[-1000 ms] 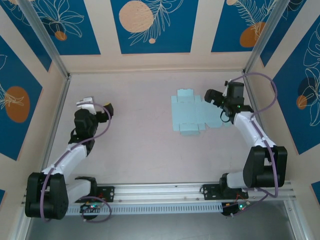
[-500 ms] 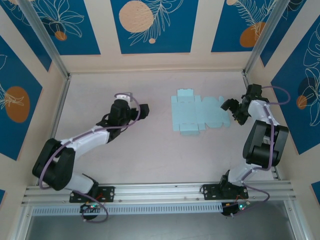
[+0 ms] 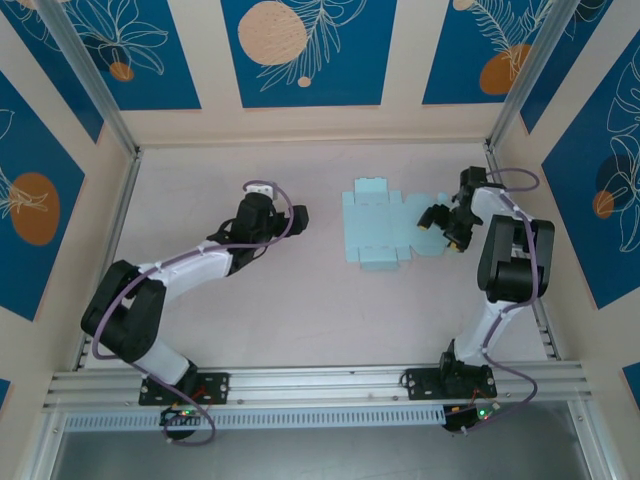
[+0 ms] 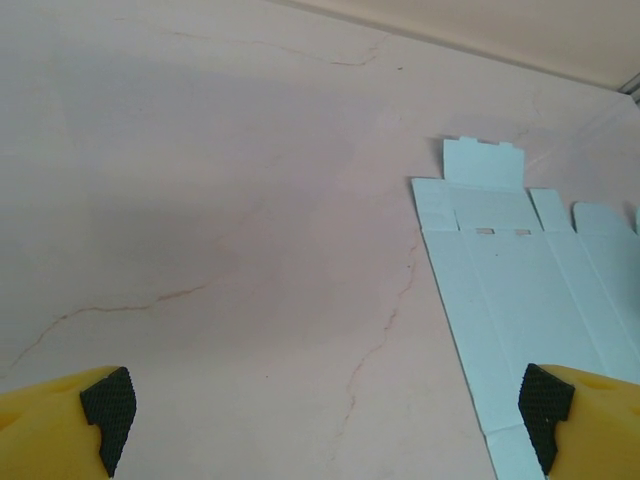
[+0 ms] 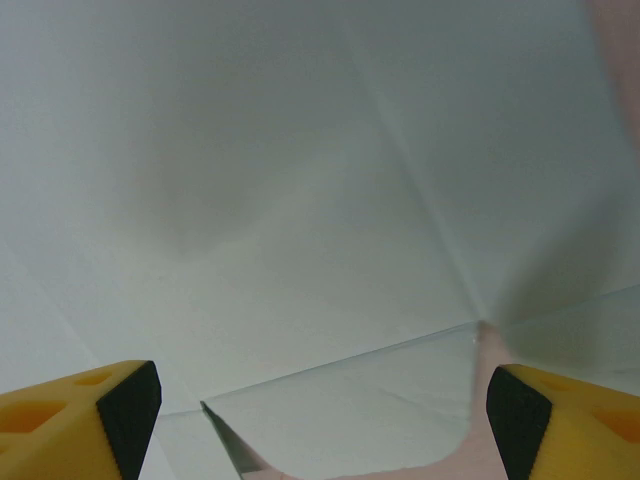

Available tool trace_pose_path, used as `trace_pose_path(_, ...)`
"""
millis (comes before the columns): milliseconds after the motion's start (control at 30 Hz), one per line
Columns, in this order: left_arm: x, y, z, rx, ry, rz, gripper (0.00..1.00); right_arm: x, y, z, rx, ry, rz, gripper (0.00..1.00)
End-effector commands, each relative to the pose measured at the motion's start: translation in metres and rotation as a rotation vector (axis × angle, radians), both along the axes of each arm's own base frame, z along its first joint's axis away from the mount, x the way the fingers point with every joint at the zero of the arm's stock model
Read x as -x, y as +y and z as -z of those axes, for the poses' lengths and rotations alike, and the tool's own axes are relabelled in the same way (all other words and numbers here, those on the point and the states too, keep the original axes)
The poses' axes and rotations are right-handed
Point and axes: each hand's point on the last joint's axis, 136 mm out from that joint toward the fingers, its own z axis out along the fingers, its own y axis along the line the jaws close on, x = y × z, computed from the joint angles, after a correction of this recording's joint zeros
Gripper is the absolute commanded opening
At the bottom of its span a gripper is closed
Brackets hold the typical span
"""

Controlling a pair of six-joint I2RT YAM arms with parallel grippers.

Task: Fold the paper box

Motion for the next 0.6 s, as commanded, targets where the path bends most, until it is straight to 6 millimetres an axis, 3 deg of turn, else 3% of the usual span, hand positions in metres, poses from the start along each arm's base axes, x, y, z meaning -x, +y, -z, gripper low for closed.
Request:
trace_pose_path(0,-0.006,0.002,0.001,-0.018,0.011,-0.037,1.0,0.008,0.022,-0.001,0.008,0.047,-0.064,0.87)
trace_pose_path(300,-0.014,0.008,0.023,0.017,0.124,-0.072,1.0,0.028,0.084,0.005,-0.021,0.103,-0.18,0.87)
trace_pose_path(567,-0.011,0.003,0.041,0.053,0.208,-0.065,0.96,0.04,0.118,0.021,-0.057,0.153,-0.225,0.87)
